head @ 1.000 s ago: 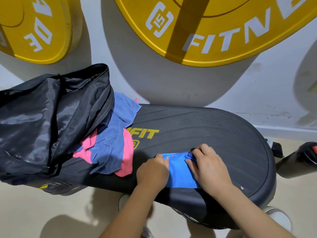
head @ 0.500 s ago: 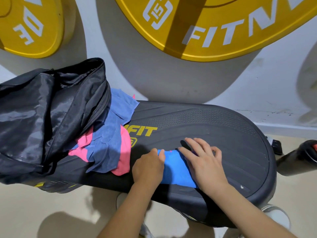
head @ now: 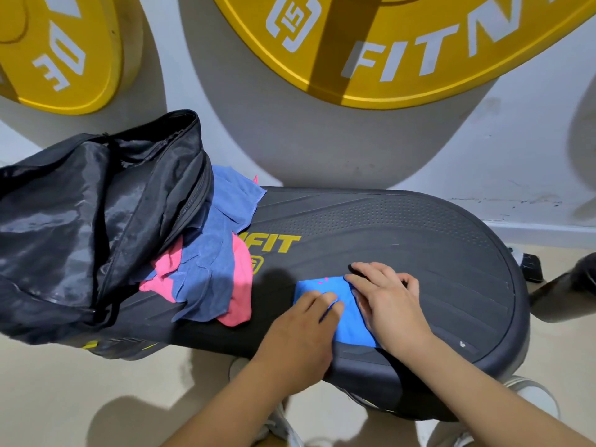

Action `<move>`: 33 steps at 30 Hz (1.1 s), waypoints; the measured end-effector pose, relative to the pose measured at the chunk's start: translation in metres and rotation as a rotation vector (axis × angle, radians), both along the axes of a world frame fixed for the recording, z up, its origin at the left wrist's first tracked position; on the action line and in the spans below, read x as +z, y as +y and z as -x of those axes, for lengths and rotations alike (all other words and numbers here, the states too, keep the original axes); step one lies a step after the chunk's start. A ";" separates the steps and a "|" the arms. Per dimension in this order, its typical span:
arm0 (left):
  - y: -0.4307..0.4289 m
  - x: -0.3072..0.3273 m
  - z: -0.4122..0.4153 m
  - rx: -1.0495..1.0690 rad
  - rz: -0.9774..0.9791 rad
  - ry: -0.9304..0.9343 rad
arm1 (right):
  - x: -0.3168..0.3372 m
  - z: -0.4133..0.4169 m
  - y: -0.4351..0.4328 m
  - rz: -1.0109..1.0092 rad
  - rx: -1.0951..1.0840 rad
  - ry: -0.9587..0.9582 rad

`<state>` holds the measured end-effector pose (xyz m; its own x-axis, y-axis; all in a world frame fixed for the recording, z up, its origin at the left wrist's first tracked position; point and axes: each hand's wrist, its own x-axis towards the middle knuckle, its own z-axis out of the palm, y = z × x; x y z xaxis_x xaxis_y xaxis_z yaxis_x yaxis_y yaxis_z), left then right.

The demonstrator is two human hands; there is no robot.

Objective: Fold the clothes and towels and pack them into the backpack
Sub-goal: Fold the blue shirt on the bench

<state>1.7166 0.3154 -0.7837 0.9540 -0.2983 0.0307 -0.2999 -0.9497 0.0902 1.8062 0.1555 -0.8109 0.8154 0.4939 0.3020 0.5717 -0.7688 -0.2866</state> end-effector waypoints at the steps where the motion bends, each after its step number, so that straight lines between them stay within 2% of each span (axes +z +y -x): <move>1: -0.001 0.000 -0.001 -0.004 -0.023 -0.029 | 0.005 0.002 -0.001 0.016 0.022 -0.038; 3: -0.005 0.000 -0.003 -0.015 -0.074 -0.104 | 0.013 0.007 -0.006 0.068 0.132 -0.125; 5: -0.010 0.000 -0.006 -0.010 -0.079 -0.137 | 0.014 0.012 -0.015 0.101 0.272 -0.131; 7: -0.014 -0.005 -0.008 0.045 -0.024 -0.125 | 0.009 0.014 -0.027 0.099 0.365 -0.059; 10: -0.019 -0.013 -0.011 0.129 0.002 -0.013 | 0.007 0.007 -0.045 0.188 0.402 0.057; 15: -0.015 -0.013 -0.017 0.056 -0.033 -0.083 | 0.014 -0.010 -0.056 0.257 0.461 0.225; 20: -0.023 0.000 -0.027 0.190 -0.062 -0.122 | 0.019 -0.021 -0.050 0.059 0.399 0.492; 23: -0.020 0.012 -0.042 0.233 -0.053 -0.063 | 0.026 -0.027 -0.037 -0.302 0.204 0.763; 25: -0.007 0.027 -0.055 0.356 0.164 0.051 | 0.041 -0.031 -0.029 -0.605 0.092 0.986; 27: 0.004 0.048 -0.059 0.466 0.640 0.283 | 0.062 -0.030 -0.024 -0.836 0.002 1.170; 28: 0.006 0.059 -0.055 0.505 0.883 0.317 | 0.073 -0.027 -0.022 -0.890 -0.012 1.263; 30: 0.002 0.079 -0.040 0.583 1.303 0.302 | 0.094 -0.013 -0.019 -0.876 0.058 1.397; 33: -0.016 0.093 -0.013 0.659 1.735 0.240 | 0.124 0.014 -0.007 -0.917 0.181 1.404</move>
<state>1.7300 0.2990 -0.6903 0.9174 0.2846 -0.2783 0.1939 0.2913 0.9368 1.7924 0.1485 -0.6871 0.6407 0.6902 -0.3363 -0.4390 -0.0300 -0.8980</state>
